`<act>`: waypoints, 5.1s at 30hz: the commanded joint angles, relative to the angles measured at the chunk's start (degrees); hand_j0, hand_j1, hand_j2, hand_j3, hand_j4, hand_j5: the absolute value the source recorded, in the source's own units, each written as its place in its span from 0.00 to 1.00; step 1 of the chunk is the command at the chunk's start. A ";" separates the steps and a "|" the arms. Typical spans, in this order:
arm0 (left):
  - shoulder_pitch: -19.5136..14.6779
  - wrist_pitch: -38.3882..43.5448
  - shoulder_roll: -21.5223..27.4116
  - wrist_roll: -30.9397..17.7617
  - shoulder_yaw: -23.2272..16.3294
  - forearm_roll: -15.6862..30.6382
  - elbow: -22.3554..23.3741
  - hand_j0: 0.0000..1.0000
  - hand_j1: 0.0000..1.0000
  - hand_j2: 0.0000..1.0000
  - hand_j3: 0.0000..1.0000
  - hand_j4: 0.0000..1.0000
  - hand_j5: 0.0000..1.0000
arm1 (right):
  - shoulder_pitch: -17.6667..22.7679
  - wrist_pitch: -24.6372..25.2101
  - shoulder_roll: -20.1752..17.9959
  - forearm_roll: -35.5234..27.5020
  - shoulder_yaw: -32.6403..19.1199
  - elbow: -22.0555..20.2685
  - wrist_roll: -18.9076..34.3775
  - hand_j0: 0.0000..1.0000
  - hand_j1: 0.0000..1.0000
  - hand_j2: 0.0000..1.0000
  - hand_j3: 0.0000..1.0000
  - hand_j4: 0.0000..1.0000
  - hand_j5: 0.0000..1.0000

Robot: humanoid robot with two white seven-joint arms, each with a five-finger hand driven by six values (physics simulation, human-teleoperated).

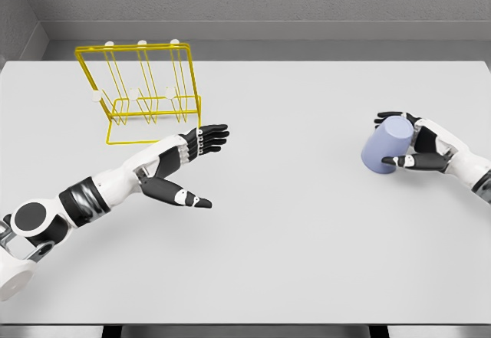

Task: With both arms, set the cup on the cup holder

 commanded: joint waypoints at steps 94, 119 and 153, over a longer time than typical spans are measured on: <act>4.57 -5.06 -3.56 0.09 5.56 -2.30 8.23 1.00 1.00 1.00 1.00 1.00 1.00 | -7.21 3.16 10.90 8.27 8.52 -17.23 0.03 0.98 0.98 0.98 0.98 0.98 0.98; 4.22 -12.26 -18.32 -0.09 6.70 -10.03 20.53 1.00 1.00 1.00 1.00 1.00 1.00 | -14.68 2.45 -4.48 8.19 7.38 -17.23 0.03 1.00 1.00 1.00 1.00 1.00 1.00; 2.99 -12.00 -24.65 0.00 4.68 -14.87 23.79 1.00 1.00 1.00 1.00 1.00 1.00 | -16.96 -14.18 -9.49 24.18 6.15 -10.11 0.03 1.00 1.00 1.00 1.00 1.00 1.00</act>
